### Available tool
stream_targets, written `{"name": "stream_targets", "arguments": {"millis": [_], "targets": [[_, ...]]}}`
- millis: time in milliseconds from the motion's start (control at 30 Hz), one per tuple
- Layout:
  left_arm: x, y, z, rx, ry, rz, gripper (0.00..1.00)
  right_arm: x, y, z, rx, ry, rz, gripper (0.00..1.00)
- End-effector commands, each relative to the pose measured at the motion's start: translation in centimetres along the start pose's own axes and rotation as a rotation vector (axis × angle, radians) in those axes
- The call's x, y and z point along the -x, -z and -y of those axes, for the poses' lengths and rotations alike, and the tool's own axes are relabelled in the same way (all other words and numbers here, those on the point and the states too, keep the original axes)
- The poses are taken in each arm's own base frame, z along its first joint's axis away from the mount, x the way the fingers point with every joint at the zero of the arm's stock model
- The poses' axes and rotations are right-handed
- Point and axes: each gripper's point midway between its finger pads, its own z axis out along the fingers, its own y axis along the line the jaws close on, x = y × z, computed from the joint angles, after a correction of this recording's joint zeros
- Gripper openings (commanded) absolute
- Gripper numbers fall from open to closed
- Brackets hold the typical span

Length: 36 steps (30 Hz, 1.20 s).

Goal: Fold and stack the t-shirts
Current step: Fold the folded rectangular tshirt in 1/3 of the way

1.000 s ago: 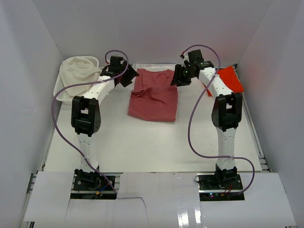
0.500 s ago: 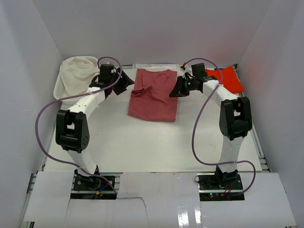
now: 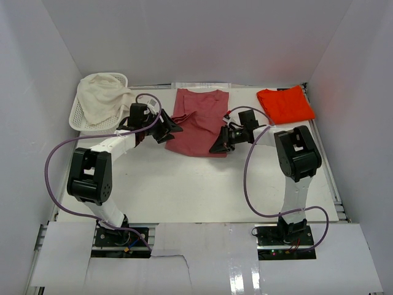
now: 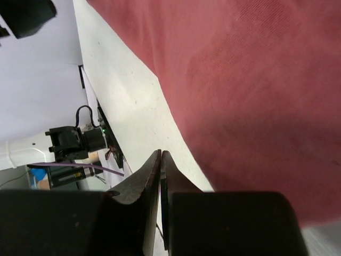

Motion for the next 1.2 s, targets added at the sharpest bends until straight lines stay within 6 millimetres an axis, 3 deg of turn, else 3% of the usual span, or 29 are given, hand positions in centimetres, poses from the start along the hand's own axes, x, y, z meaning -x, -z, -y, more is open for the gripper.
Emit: {"name": "stream_targets", "arguments": {"millis": [0, 33, 133, 500, 700, 1000, 1100, 1167], "targets": [[0.9, 0.9, 2.6, -0.092, -0.062, 0.018, 0.71, 0.1, -1.3, 0.5, 0.012, 0.031, -0.002, 0.08], [0.9, 0.9, 2.8, -0.095, -0.063, 0.017, 0.71, -0.9, -1.6, 2.7, -0.087, -0.026, -0.028, 0.08], [1.2, 0.9, 3.0, -0.099, -0.061, 0.024, 0.71, -1.4, -1.7, 4.7, -0.189, -0.021, -0.029, 0.08], [0.7, -1.2, 4.1, -0.109, -0.085, 0.0, 0.71, -1.6, -1.7, 5.5, -0.223, -0.049, -0.018, 0.08], [-0.5, -3.3, 0.6, -0.012, -0.066, -0.014, 0.7, -1.3, -1.4, 5.0, -0.225, -0.035, -0.009, 0.08], [-3.2, -3.6, -9.2, 0.27, 0.017, 0.032, 0.7, -1.5, -1.3, 4.9, -0.22, -0.026, -0.017, 0.08], [-3.6, -3.6, -10.3, 0.293, 0.044, 0.025, 0.69, -1.4, -1.1, 4.7, -0.225, -0.018, -0.014, 0.08], [-3.4, -3.4, -9.8, 0.284, 0.047, 0.033, 0.69, -1.4, -1.0, 4.7, -0.229, -0.013, -0.014, 0.08]]}}
